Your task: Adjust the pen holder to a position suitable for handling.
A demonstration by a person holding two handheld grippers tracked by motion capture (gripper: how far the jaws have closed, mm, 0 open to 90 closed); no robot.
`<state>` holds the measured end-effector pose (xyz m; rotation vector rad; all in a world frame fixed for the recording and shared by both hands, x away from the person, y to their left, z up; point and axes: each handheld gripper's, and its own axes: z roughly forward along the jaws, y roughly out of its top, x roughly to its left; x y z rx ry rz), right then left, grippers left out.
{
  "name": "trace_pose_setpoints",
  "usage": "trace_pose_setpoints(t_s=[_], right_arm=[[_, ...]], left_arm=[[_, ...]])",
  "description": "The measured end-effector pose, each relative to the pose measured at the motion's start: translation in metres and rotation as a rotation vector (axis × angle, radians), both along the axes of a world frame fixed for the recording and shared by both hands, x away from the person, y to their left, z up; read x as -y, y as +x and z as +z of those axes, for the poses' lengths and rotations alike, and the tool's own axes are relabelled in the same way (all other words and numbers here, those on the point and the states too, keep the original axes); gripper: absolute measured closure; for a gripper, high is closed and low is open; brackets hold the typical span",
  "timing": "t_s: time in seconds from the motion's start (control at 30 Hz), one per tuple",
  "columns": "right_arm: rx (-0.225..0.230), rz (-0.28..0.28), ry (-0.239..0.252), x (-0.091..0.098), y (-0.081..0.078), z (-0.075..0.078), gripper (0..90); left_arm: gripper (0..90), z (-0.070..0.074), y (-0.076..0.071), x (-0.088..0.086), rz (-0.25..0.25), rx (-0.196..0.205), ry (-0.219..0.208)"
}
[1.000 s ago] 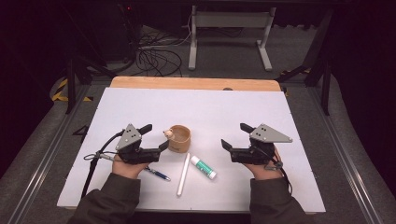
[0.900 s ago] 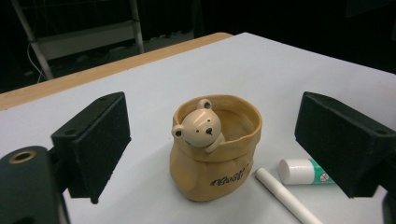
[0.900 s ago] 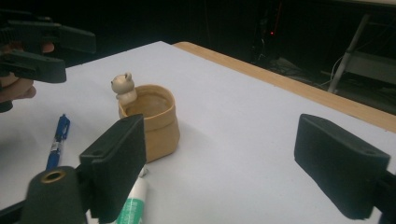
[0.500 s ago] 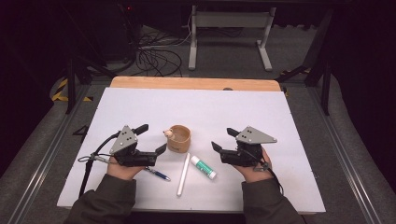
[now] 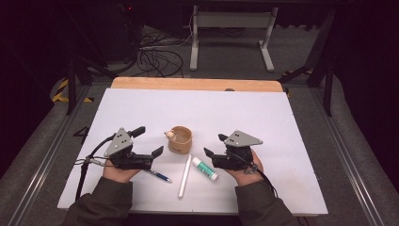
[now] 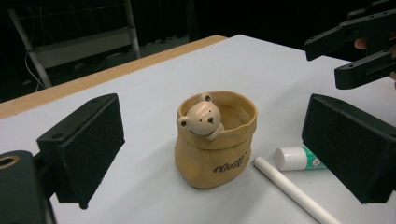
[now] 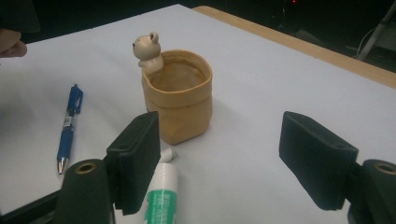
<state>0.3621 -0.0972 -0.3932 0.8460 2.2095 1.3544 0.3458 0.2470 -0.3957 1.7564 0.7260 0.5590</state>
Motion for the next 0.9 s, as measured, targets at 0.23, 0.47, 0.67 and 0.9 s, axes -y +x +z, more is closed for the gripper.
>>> trace_pose_setpoints(t_s=[0.23,0.47,0.67,0.9], right_arm=[[-0.024,0.010,-0.012,-0.008,0.002,-0.006,32.0],[-0.054,0.023,-0.018,-0.018,0.003,-0.011,36.1],[-0.084,0.038,-0.051,-0.027,0.004,-0.018,39.1],[-0.124,0.043,-0.086,-0.035,0.005,-0.025,41.0]], left_arm=[[6.5,-0.002,0.001,-0.001,0.000,-0.012,0.004],[6.4,-0.002,0.001,-0.002,-0.008,-0.006,-0.001],[6.2,-0.003,0.001,-0.001,-0.013,-0.006,-0.003],[6.1,-0.004,0.001,-0.001,-0.016,-0.009,0.002]])
